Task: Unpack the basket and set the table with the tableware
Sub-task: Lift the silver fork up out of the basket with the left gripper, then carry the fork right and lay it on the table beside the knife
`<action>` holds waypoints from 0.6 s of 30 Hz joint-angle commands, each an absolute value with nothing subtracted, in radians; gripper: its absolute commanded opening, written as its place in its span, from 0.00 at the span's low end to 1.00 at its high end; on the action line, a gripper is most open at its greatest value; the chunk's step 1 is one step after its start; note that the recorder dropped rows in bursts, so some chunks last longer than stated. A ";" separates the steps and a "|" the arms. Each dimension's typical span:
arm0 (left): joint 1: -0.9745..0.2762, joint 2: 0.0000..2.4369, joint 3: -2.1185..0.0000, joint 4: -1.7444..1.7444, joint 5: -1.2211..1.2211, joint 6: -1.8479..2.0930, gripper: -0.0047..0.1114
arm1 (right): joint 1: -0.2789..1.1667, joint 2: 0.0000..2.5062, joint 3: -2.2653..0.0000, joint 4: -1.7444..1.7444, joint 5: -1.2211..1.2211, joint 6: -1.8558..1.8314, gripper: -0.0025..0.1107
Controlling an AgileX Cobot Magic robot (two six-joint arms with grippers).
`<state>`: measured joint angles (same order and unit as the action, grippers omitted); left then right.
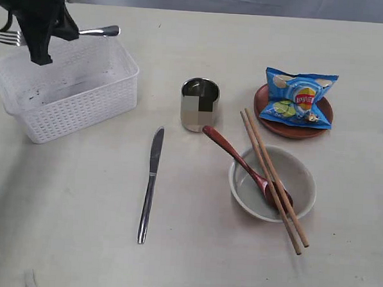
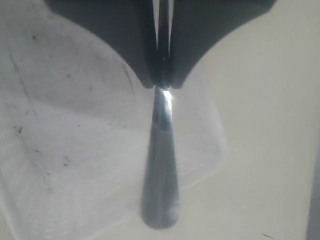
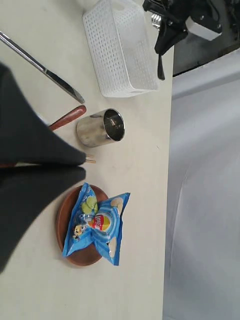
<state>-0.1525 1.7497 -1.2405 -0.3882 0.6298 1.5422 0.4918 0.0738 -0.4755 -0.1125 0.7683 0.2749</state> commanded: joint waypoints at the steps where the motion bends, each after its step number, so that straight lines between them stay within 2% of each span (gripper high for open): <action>1: -0.152 1.664 -1.241 -0.389 0.688 1.653 0.04 | 0.494 0.073 -0.474 -0.114 0.768 0.275 0.02; 9: -0.173 1.548 -1.240 -0.404 0.908 1.862 0.04 | 0.494 0.073 -0.474 -0.114 0.768 0.275 0.02; 14: -0.248 1.499 -1.240 -0.404 0.943 1.890 0.04 | 0.494 0.073 -0.474 -0.114 0.768 0.275 0.02; 18: -0.309 1.500 -1.233 -0.371 1.066 1.920 0.04 | 0.494 0.073 -0.474 -0.114 0.768 0.275 0.02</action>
